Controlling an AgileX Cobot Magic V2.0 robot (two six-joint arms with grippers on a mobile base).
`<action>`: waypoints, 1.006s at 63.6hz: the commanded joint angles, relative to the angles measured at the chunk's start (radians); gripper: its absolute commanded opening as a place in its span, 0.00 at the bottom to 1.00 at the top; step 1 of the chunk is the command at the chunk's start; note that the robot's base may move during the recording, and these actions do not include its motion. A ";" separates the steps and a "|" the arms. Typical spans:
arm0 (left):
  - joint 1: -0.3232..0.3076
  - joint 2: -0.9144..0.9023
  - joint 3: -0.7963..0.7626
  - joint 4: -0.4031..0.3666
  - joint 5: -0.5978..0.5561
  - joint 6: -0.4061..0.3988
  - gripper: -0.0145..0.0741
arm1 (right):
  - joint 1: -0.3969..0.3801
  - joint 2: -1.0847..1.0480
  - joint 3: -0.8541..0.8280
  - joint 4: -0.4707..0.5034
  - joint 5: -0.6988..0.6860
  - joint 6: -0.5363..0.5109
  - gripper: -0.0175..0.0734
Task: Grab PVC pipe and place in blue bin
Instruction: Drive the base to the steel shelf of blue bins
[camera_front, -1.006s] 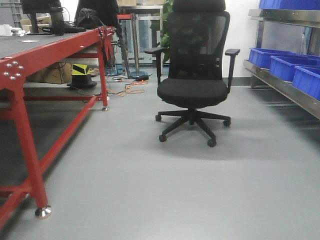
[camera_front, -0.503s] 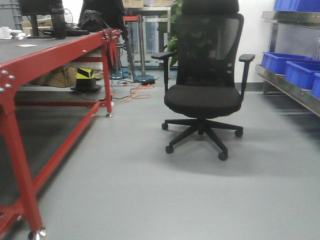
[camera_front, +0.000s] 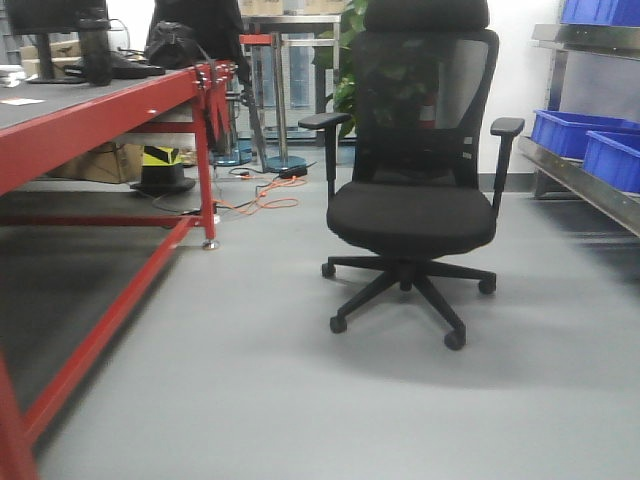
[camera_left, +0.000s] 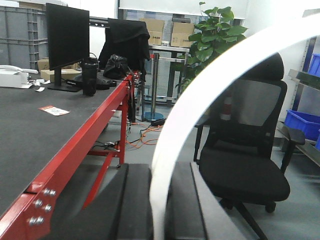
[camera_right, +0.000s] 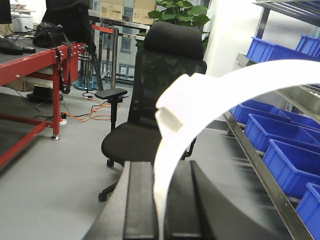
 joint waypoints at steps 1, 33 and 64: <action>0.000 -0.005 -0.001 0.002 -0.025 -0.008 0.04 | 0.000 -0.005 -0.005 -0.001 -0.028 -0.005 0.01; 0.000 -0.005 -0.001 0.002 -0.025 -0.008 0.04 | 0.000 -0.005 -0.005 -0.001 -0.028 -0.005 0.01; 0.000 -0.005 -0.001 0.002 -0.025 -0.008 0.04 | 0.000 -0.005 -0.005 -0.001 -0.028 -0.005 0.01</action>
